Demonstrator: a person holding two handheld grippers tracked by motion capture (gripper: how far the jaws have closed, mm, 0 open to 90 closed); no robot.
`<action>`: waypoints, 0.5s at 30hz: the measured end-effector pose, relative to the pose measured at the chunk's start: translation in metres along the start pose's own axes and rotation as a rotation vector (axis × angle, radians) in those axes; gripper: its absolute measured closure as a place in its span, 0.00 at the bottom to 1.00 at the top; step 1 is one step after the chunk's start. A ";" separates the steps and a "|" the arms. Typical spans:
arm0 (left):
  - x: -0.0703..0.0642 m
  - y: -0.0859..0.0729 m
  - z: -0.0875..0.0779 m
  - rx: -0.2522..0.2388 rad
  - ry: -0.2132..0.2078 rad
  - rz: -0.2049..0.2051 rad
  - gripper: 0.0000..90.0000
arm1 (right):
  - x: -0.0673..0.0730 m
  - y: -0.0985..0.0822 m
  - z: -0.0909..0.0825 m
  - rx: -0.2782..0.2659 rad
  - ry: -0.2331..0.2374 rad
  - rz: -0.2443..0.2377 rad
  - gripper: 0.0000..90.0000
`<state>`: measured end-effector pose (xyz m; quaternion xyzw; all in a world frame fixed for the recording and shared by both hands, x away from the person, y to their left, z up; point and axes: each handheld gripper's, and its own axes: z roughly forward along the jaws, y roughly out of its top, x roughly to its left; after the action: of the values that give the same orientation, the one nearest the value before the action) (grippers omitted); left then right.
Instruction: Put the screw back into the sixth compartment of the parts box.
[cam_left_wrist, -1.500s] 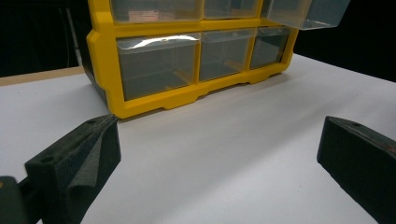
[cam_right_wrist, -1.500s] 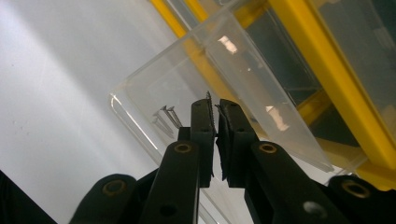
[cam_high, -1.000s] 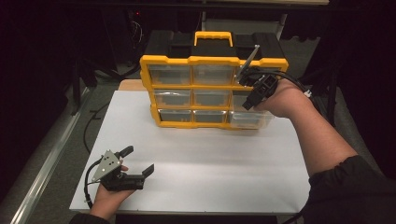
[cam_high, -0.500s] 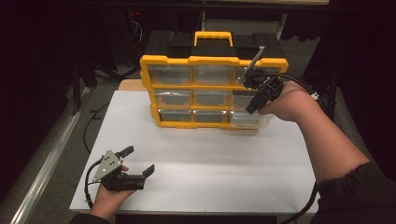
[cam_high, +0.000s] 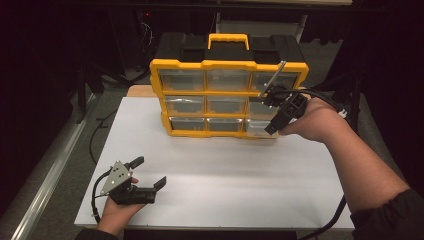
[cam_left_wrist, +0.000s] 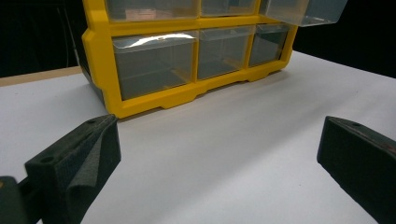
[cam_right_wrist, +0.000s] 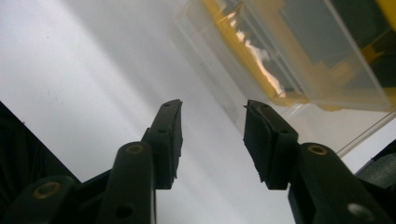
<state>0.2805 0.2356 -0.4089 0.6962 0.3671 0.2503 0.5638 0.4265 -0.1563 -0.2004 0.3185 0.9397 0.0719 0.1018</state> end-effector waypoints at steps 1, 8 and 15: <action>0.000 0.000 0.000 0.000 0.001 0.000 0.00 | 0.001 -0.002 0.001 -0.002 -0.001 -0.004 0.64; 0.000 0.000 0.000 -0.001 0.000 0.001 0.00 | 0.014 -0.009 0.007 0.001 0.015 -0.052 0.61; -0.001 0.000 0.000 -0.002 0.000 0.001 0.00 | 0.027 -0.013 0.017 0.028 0.028 -0.066 0.52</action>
<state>0.2804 0.2349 -0.4086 0.6959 0.3664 0.2510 0.5644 0.4018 -0.1493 -0.2230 0.2879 0.9519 0.0596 0.0863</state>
